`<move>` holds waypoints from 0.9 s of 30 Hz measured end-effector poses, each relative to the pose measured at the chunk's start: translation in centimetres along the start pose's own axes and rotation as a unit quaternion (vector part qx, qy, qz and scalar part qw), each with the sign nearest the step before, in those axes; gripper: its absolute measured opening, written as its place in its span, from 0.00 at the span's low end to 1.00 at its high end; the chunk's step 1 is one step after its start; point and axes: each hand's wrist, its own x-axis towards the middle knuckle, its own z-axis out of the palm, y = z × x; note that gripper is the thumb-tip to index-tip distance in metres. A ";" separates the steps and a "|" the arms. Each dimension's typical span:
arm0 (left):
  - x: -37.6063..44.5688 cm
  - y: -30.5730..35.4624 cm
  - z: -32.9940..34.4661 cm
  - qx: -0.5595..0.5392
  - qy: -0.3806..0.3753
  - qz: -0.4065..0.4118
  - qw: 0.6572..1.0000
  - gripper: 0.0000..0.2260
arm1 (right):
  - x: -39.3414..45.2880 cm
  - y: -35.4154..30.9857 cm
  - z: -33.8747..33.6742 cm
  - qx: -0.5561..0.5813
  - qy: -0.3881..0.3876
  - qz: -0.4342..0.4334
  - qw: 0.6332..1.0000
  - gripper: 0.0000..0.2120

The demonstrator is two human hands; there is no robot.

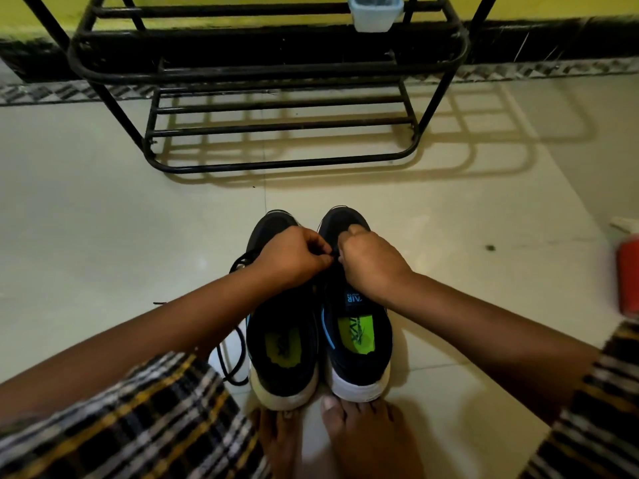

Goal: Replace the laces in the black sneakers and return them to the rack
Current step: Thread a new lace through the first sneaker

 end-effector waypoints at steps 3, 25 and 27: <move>-0.1 -0.4 0.4 0.013 0.020 0.001 1.000 0.10 | 0.1 0.3 -1.1 0.016 -0.041 -0.011 0.999 0.10; -1.2 -0.6 1.5 -0.065 0.080 0.174 0.979 0.05 | -1.2 2.5 -4.4 0.193 -0.055 -0.066 0.977 0.06; -1.1 -0.5 1.5 -0.069 0.076 0.172 0.980 0.03 | -1.3 2.4 -4.5 0.225 -0.050 -0.057 0.971 0.08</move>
